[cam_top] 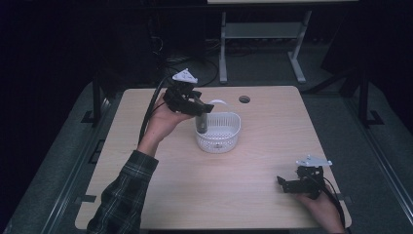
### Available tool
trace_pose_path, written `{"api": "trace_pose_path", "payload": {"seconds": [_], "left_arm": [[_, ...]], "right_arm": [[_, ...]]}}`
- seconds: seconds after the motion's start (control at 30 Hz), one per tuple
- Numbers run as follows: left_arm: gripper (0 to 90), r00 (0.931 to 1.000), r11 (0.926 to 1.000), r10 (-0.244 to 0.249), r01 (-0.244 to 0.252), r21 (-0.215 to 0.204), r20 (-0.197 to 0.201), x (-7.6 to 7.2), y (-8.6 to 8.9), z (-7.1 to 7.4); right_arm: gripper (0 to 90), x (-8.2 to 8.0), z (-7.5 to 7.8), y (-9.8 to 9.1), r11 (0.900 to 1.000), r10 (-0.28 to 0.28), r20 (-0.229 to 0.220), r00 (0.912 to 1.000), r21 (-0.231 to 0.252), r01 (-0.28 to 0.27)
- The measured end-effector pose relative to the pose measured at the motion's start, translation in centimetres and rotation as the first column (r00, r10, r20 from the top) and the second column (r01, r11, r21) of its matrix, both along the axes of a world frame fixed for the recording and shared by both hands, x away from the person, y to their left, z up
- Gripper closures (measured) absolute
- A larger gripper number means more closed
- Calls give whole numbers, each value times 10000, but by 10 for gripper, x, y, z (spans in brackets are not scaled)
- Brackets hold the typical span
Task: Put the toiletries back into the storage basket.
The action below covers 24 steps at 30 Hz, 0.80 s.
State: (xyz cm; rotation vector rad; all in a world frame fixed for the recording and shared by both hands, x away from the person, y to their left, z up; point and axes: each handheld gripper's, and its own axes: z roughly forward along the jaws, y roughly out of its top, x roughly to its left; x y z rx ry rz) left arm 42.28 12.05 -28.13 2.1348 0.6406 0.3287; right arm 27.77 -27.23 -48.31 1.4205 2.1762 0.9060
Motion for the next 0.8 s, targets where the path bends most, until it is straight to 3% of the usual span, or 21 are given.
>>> {"api": "trace_pose_path", "payload": {"seconds": [0.8], "left_arm": [[295, 9994, 9989, 62, -47, 462, -326, 9, -8, -42]], "right_arm": [[0, 0, 0, 0, 10000, -4, 6, 10000, -3, 4]]}}
